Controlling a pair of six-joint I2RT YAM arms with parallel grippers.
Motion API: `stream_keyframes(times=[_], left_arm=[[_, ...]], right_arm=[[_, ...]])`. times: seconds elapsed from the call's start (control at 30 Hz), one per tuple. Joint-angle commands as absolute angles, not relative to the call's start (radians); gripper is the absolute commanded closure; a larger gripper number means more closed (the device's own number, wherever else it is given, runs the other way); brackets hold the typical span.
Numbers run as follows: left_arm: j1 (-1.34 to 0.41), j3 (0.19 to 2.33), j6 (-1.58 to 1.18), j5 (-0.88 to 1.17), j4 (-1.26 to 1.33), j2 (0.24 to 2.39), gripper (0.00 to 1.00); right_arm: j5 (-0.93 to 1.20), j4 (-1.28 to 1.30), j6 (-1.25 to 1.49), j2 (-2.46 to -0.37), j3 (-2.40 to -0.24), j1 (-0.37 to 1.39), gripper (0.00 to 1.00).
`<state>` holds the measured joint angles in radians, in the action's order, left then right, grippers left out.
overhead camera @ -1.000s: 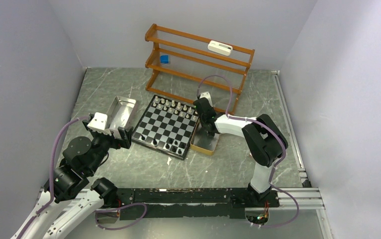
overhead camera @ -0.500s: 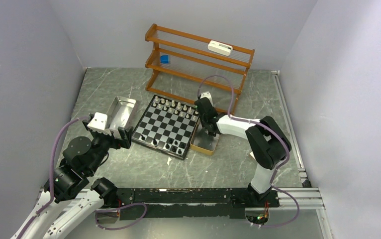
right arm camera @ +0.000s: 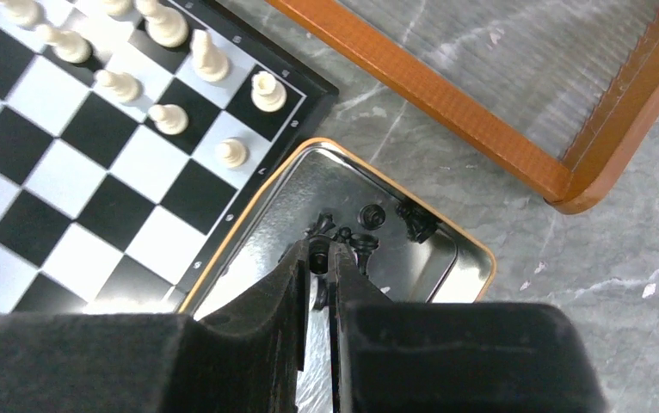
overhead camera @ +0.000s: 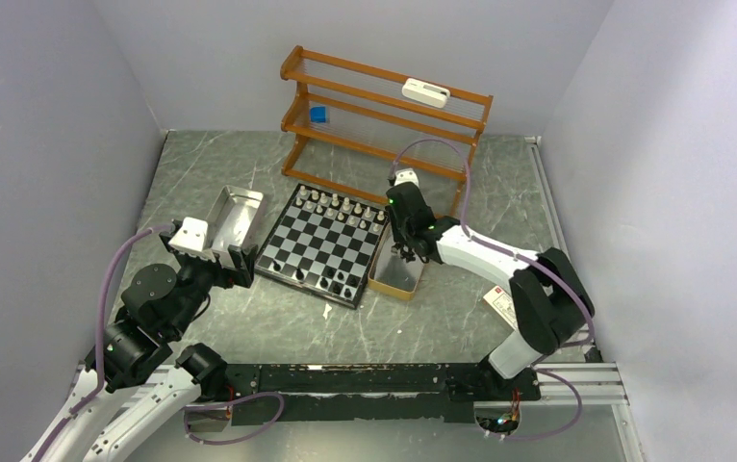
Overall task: Set up the chess pieces on the board
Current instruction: Pick up the chess piece from the storage box, then place the chess piece on the chessboard.
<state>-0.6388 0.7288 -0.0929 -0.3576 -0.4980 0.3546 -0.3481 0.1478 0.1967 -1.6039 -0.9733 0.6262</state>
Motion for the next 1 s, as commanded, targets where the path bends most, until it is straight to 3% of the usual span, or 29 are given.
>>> stream_keyframes(times=[0.0, 0.4, 0.97], left_arm=[[-0.643, 0.724, -0.083, -0.352, -0.482, 0.355, 0.03], [-0.644, 0.724, -0.084, -0.354, -0.483, 0.356, 0.03], [-0.644, 0.724, -0.081, -0.367, -0.470, 0.284, 0.03]], right_arm=[[-0.309, 0.188, 0.219, -1.524, -0.984, 0.644, 0.88], [-0.303, 0.198, 0.271, -1.508, -1.061, 0.823, 0.87], [-0.331, 0.149, 0.298, -1.711, -1.203, 1.044, 0.87]])
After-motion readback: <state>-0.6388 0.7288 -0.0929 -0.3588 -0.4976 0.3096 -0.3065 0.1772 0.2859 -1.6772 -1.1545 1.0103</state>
